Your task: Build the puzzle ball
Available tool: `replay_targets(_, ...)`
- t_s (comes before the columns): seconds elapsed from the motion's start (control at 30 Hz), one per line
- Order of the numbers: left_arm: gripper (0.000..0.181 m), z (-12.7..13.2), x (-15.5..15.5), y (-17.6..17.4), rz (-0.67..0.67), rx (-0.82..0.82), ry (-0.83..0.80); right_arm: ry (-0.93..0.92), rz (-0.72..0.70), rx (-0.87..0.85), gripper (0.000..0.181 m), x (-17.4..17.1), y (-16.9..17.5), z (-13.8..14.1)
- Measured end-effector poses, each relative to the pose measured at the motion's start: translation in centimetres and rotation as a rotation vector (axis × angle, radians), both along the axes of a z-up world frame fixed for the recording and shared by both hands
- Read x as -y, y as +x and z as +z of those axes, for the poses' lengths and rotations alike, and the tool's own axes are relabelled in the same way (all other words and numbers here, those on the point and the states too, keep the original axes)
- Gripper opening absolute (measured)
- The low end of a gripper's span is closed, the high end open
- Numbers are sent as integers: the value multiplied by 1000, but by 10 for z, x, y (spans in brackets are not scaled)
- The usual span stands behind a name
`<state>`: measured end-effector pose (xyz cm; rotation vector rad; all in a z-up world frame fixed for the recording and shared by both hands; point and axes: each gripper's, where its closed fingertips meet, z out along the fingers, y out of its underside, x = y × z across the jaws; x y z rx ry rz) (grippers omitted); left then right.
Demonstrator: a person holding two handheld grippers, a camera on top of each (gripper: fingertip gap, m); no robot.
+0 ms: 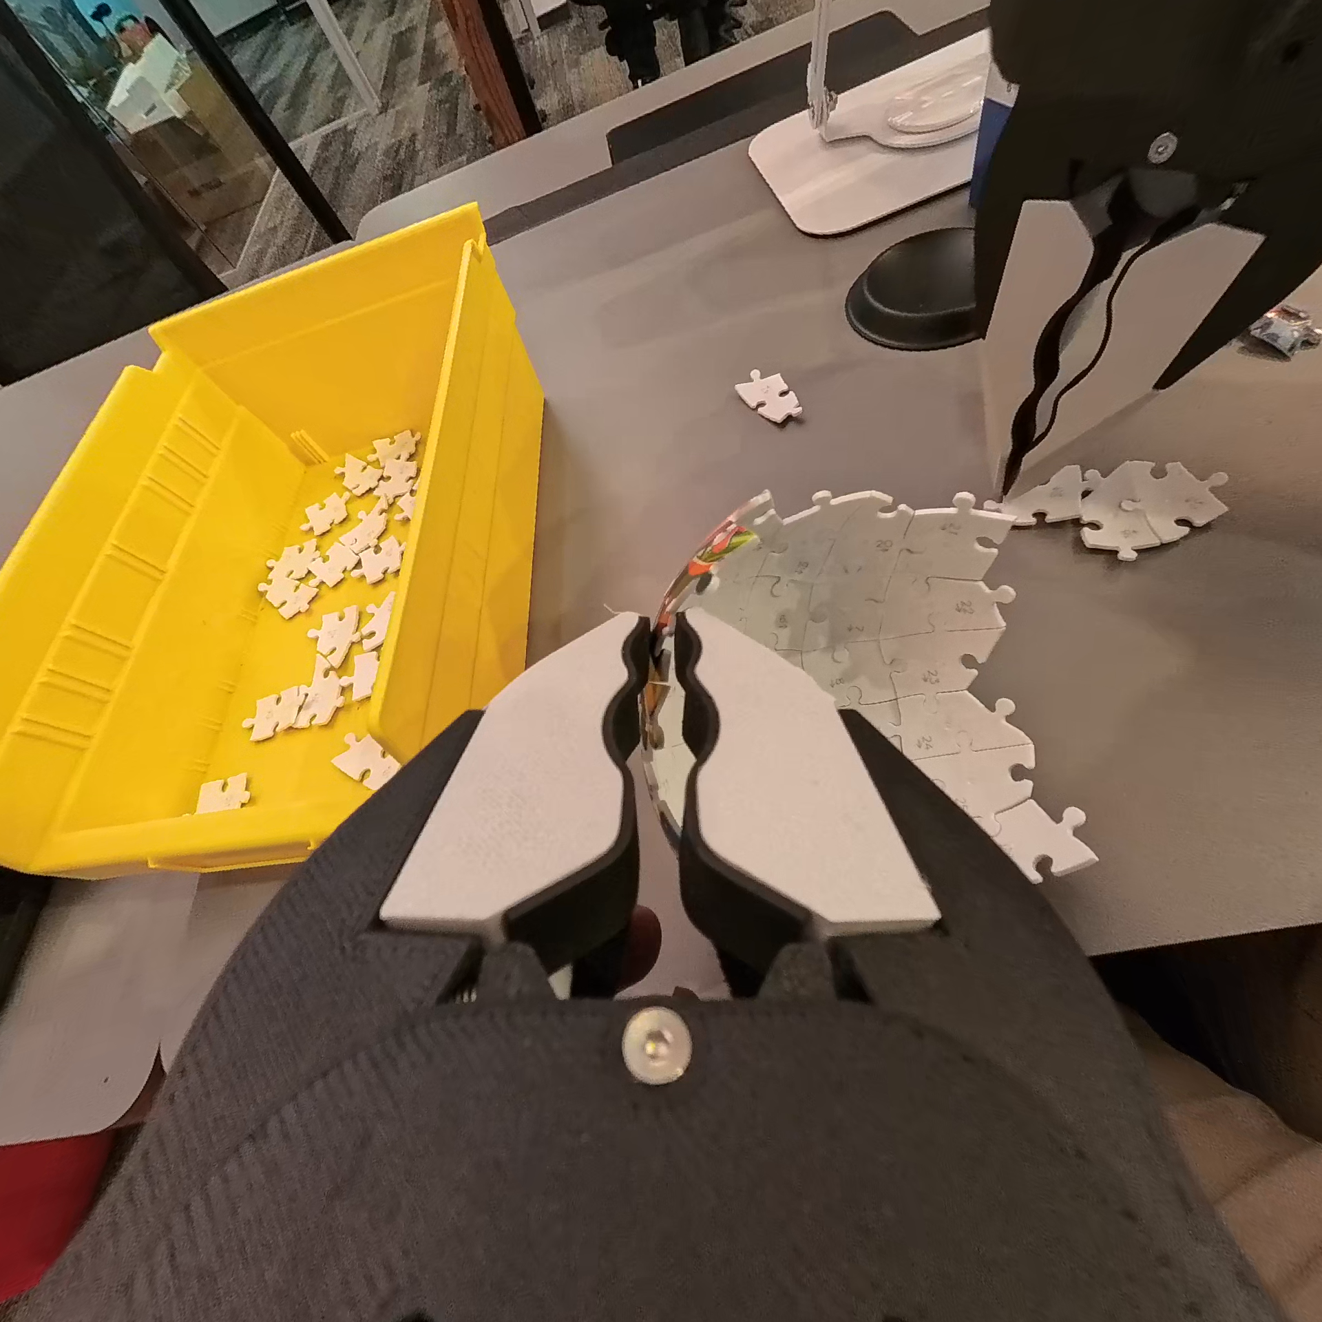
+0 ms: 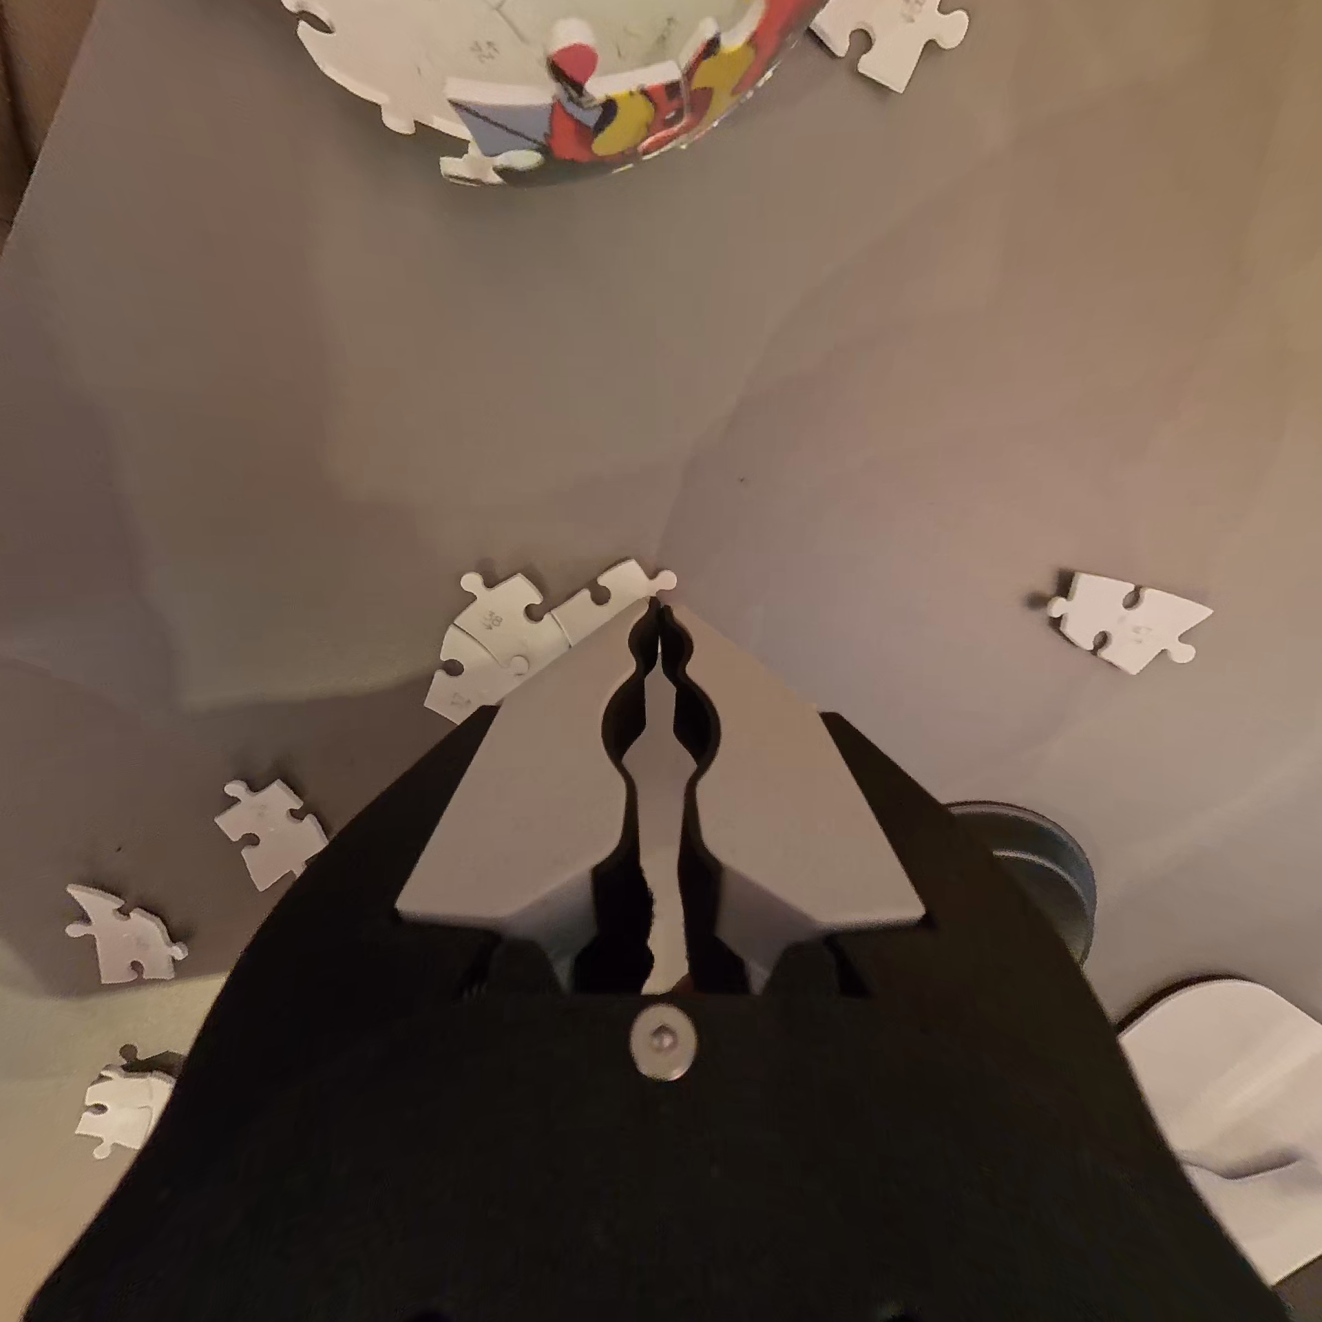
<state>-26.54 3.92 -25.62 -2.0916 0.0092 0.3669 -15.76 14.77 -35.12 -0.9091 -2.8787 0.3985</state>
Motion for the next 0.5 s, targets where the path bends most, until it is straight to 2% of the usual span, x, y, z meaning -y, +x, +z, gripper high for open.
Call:
replay_targets(0.2, 6, 0, 0, 0, -1, -1, 0, 8, -30, -22, 0, 0, -1, 1)
replay_targets(0.37, 6, 0, 0, -1, -2, -2, 0, -52, -66, -68, 4, 3, -5, 17)
replay_targets(0.5, 6, 0, 0, -1, -2, -3, 0, -72, -69, -18, 0, 2, 8, 16)
